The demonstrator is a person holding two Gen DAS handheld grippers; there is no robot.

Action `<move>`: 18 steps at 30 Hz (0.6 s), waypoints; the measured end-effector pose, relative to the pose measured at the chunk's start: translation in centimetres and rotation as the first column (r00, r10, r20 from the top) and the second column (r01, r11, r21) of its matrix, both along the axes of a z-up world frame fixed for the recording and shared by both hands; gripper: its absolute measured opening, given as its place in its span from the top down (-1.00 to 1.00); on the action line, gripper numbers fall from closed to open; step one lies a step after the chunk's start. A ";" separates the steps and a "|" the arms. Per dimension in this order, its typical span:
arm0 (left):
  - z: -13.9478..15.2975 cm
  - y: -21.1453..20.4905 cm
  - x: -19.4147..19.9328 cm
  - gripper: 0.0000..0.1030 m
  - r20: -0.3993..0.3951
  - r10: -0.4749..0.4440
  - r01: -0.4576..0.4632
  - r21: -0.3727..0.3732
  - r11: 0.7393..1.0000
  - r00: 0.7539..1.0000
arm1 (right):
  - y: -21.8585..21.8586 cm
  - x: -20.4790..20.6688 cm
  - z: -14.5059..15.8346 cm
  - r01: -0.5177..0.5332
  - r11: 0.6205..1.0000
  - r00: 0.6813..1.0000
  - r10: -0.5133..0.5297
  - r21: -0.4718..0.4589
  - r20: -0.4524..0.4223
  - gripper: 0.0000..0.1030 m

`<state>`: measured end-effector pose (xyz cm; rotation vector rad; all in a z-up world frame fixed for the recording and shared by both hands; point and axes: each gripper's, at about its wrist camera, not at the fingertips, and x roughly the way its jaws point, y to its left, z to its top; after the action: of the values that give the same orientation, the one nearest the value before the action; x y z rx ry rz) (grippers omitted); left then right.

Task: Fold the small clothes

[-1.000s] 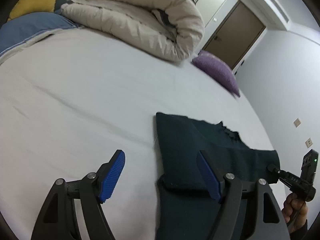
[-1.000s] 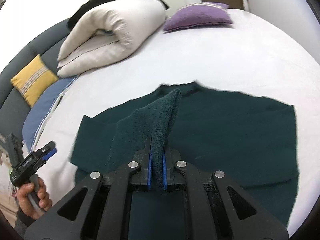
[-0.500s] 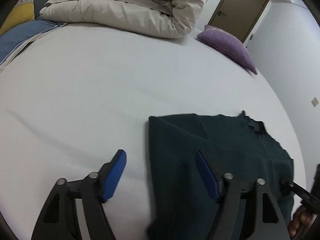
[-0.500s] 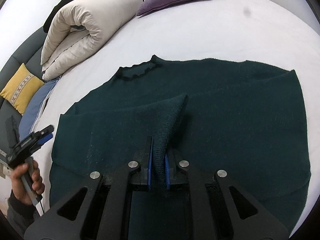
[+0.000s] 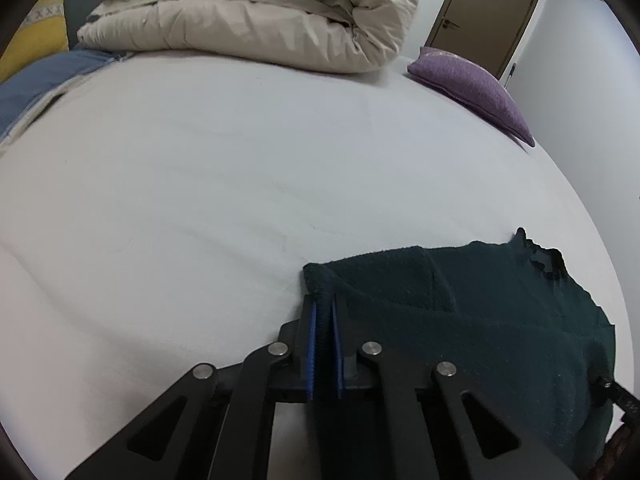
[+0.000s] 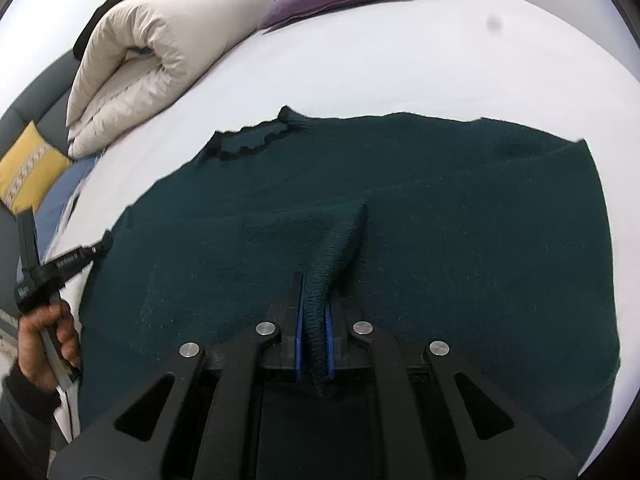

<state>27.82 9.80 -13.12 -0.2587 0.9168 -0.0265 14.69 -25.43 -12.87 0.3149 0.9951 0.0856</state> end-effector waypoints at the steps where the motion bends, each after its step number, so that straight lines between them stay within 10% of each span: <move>1: 0.0 0.0 0.0 0.83 0.004 -0.001 0.001 0.005 1.000 1.000 | 0.1 -0.2 0.2 0.004 1.000 1.000 -0.004 -0.008 0.010 0.87; 14: 2.1 1.0 -2.4 0.76 0.059 0.001 0.000 -0.014 1.000 0.998 | -1.1 0.6 -0.5 0.000 0.998 0.999 0.002 0.058 -0.039 0.81; 18: 3.5 1.0 -6.0 0.34 0.060 -0.052 0.054 -0.030 0.998 0.997 | -2.3 -0.6 0.4 0.032 0.989 0.999 -0.029 0.147 -0.023 0.32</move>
<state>21.79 10.82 -9.57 -0.2619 0.8643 -0.0971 14.09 -27.70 -12.44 0.4669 1.0064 0.1285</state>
